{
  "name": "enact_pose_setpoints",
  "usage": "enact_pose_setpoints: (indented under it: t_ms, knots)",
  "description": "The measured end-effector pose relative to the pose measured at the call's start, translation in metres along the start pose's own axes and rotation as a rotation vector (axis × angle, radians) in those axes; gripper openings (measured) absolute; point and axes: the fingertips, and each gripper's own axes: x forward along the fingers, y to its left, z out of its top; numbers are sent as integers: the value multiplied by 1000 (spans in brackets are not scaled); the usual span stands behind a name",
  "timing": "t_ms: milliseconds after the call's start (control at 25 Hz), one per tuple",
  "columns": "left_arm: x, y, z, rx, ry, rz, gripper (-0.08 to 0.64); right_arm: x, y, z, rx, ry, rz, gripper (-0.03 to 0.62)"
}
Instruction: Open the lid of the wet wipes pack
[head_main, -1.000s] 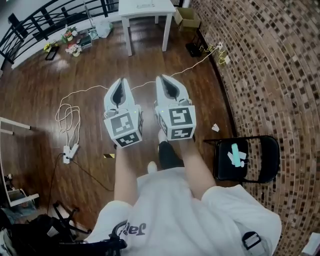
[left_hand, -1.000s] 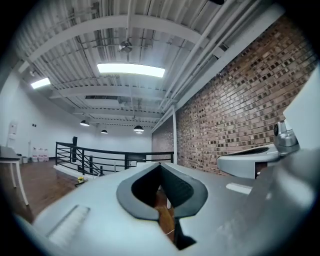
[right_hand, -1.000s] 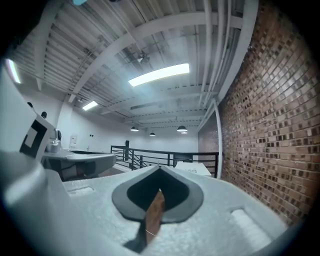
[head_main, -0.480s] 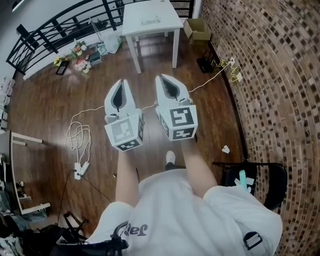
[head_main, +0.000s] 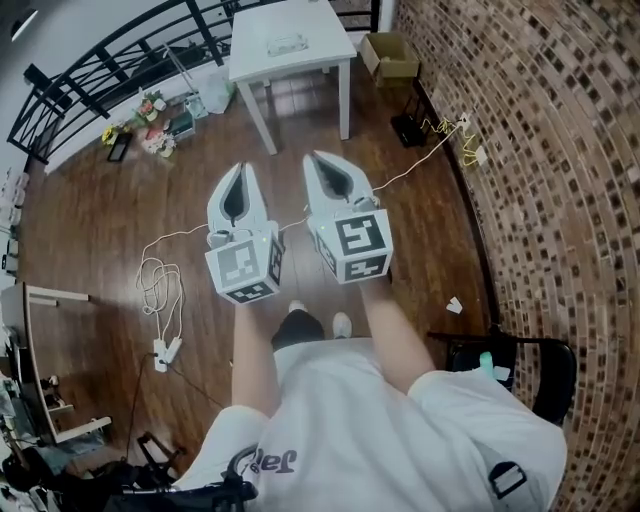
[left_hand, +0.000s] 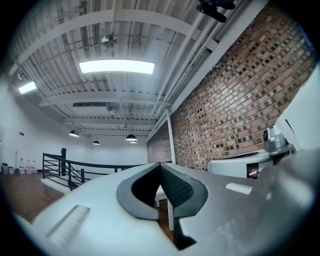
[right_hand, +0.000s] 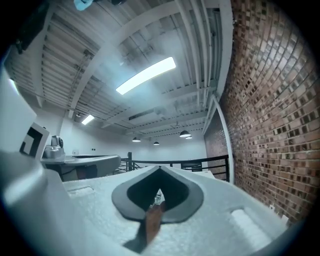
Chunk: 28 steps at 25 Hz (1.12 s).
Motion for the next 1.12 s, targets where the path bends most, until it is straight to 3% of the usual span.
enact_pose_setpoints:
  t_ms: [440, 680, 840, 1000, 1120]
  knots:
    - [108, 28, -36, -57, 12, -28, 15, 98, -41, -18, -38, 36, -18, -11]
    - [199, 85, -49, -22, 17, 75, 15, 184, -62, -15, -66, 46, -27, -11]
    - [255, 113, -50, -30, 0, 36, 15, 246, -75, -10, -57, 44, -43, -11]
    - [303, 137, -56, -80, -10, -1, 15, 307, -77, -20, 16, 45, 2, -11]
    - [333, 155, -67, -126, -19, -16, 15, 337, -83, -31, -15, 61, -17, -11]
